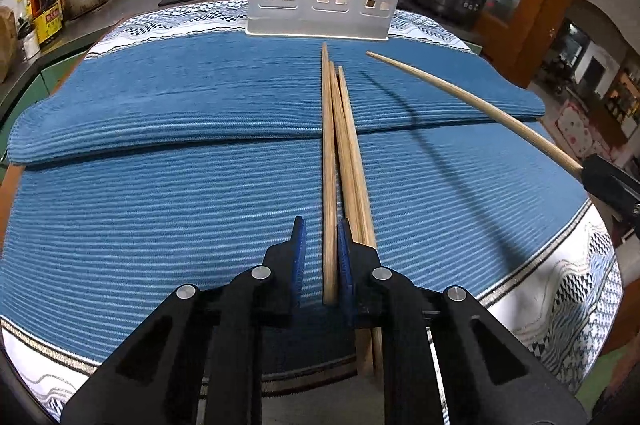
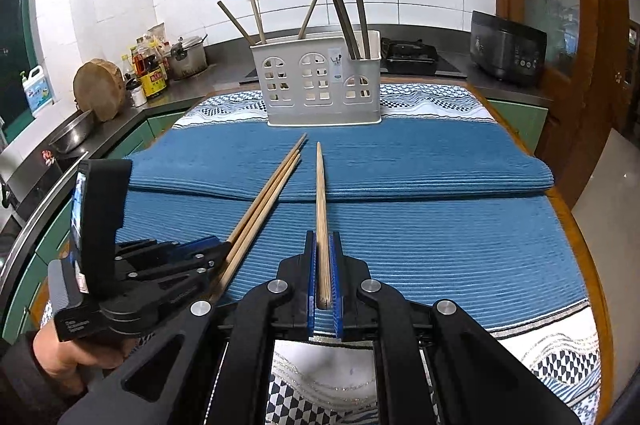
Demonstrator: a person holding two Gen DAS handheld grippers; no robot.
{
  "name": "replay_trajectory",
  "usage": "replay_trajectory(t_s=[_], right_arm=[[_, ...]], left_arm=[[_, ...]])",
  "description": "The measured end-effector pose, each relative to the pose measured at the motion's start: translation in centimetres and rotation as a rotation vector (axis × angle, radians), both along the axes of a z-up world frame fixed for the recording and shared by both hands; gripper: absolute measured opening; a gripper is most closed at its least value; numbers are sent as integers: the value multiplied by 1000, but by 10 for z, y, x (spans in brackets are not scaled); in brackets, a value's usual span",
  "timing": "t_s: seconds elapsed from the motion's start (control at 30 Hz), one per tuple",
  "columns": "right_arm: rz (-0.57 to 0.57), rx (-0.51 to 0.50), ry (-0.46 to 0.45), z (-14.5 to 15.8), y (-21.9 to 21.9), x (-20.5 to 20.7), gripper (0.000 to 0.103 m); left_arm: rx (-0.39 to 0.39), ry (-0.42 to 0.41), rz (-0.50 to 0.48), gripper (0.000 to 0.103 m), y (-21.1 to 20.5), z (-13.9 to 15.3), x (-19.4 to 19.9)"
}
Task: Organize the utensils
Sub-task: 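Lift the chopsticks and carry both tools over the white holder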
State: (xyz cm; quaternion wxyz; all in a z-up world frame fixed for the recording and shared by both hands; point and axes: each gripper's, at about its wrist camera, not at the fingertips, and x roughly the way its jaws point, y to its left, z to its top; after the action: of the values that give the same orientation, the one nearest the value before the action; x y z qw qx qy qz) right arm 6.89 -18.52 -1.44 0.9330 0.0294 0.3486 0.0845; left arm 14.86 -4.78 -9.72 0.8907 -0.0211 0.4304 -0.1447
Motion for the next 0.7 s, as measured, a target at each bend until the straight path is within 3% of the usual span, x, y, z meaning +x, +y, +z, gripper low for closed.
replay_trajectory(t_s=[0.13, 0.17, 0.43, 0.7], right_arm=[[1, -4, -15, 7, 0, 0, 7], [2, -3, -18, 9, -1, 0, 7], [11, -31, -65, 28, -5, -1, 7], [30, -35, -110, 51, -11, 6, 7]], left_arm=[[59, -17, -2, 12, -7, 1, -2], [46, -13, -4, 5, -6, 2, -1], [-53, -34, 3, 5, 11, 18, -5], [-120, -204, 16, 5, 29, 72, -22]])
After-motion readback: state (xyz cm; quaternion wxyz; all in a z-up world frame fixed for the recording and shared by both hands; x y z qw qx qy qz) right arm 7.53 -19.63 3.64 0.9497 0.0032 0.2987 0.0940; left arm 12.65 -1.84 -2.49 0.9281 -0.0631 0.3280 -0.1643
